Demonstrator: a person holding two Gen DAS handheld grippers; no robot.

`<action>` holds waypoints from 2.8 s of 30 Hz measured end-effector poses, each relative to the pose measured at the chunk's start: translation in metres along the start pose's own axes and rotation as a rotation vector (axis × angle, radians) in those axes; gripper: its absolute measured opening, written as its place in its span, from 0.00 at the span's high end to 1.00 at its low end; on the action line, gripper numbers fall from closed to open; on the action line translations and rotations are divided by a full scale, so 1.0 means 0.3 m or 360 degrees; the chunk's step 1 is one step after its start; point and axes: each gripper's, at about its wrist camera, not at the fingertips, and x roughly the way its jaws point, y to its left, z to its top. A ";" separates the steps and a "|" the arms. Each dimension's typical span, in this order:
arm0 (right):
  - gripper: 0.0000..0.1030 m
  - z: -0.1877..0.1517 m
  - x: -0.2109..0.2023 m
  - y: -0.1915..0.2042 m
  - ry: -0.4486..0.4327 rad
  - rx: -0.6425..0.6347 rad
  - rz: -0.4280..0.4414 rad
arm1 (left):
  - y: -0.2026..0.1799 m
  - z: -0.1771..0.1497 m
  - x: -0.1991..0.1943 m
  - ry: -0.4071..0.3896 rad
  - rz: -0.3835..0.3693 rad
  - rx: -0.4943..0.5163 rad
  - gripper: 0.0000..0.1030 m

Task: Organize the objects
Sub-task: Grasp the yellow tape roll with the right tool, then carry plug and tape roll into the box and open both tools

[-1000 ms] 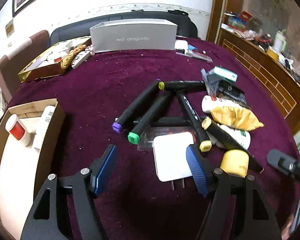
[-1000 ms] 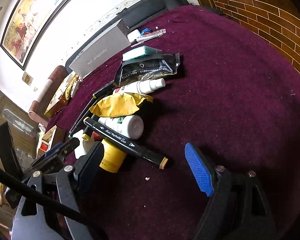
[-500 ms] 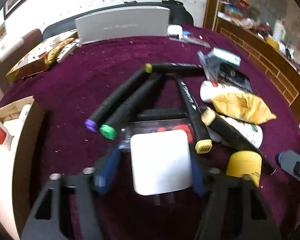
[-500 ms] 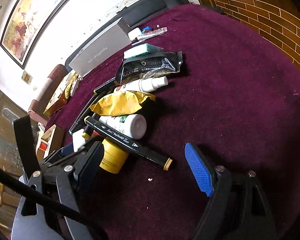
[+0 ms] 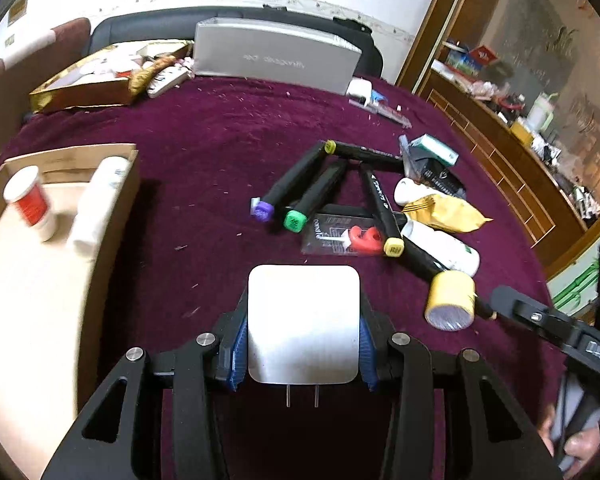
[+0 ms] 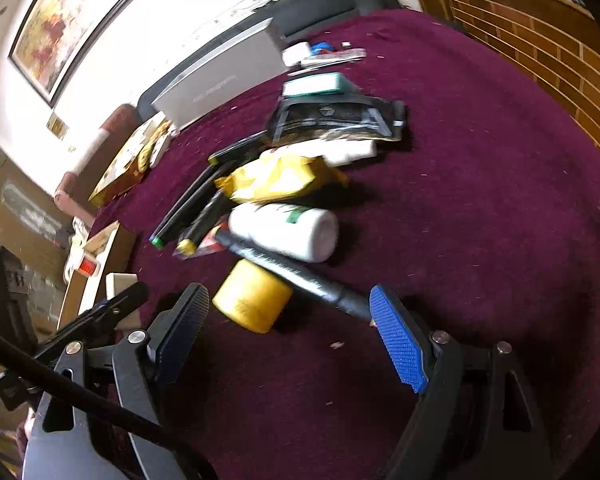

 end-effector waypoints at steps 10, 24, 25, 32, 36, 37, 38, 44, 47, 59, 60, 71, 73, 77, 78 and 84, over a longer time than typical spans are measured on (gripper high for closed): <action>0.20 -0.030 0.097 0.178 -0.0096 -0.0526 -0.0311 | 0.085 -0.051 -0.135 -0.0107 0.0005 0.0023 0.63; 0.67 -0.036 0.087 0.185 -0.0007 -0.0550 -0.0328 | 0.203 -0.095 -0.200 -0.0144 -0.0023 -0.0114 0.62; 0.62 -0.041 0.082 0.184 -0.0003 -0.0555 -0.0314 | 0.209 -0.098 -0.206 -0.0148 -0.0025 -0.0122 0.62; 0.38 -0.086 0.088 0.219 -0.0006 -0.0642 -0.0342 | 0.229 -0.122 -0.243 -0.0175 -0.0024 -0.0161 0.62; 0.71 -0.073 0.120 0.201 0.0058 -0.0571 -0.0399 | 0.241 -0.134 -0.261 -0.0189 -0.0006 -0.0165 0.62; 0.71 -0.071 0.117 0.192 0.0059 -0.0535 -0.0392 | 0.248 -0.137 -0.267 -0.0194 -0.0001 -0.0169 0.62; 0.71 -0.069 0.111 0.187 0.0059 -0.0515 -0.0396 | 0.254 -0.139 -0.272 -0.0199 0.0005 -0.0172 0.62; 0.71 -0.036 0.020 0.210 0.0019 -0.0371 -0.0235 | 0.347 -0.135 -0.313 -0.0210 0.0078 -0.0228 0.62; 0.71 0.001 -0.024 0.305 0.0002 -0.0366 -0.0066 | 0.405 -0.120 -0.336 -0.0229 0.0122 -0.0272 0.62; 0.70 -0.011 0.201 0.787 0.0283 -0.0530 0.0367 | 0.588 -0.020 -0.279 -0.0153 0.0303 -0.0256 0.62; 0.70 -0.021 0.232 0.819 0.0314 -0.0546 0.0371 | 0.607 -0.010 -0.262 -0.0132 0.0308 -0.0267 0.62; 0.70 -0.079 0.459 0.969 0.0415 -0.0679 0.0222 | 0.798 0.126 -0.093 0.0013 0.0343 -0.0404 0.62; 0.70 -0.078 0.479 0.983 0.0406 -0.0700 0.0184 | 0.811 0.147 -0.077 0.0015 0.0356 -0.0401 0.62; 0.70 -0.077 0.518 1.001 0.0398 -0.0721 0.0137 | 0.832 0.173 -0.043 0.0039 0.0360 -0.0398 0.62; 0.70 -0.079 0.530 1.007 0.0396 -0.0726 0.0126 | 0.835 0.176 -0.036 0.0046 0.0355 -0.0403 0.62; 0.70 -0.068 0.561 1.014 0.0396 -0.0725 0.0093 | 0.838 0.198 -0.018 0.0051 0.0349 -0.0412 0.62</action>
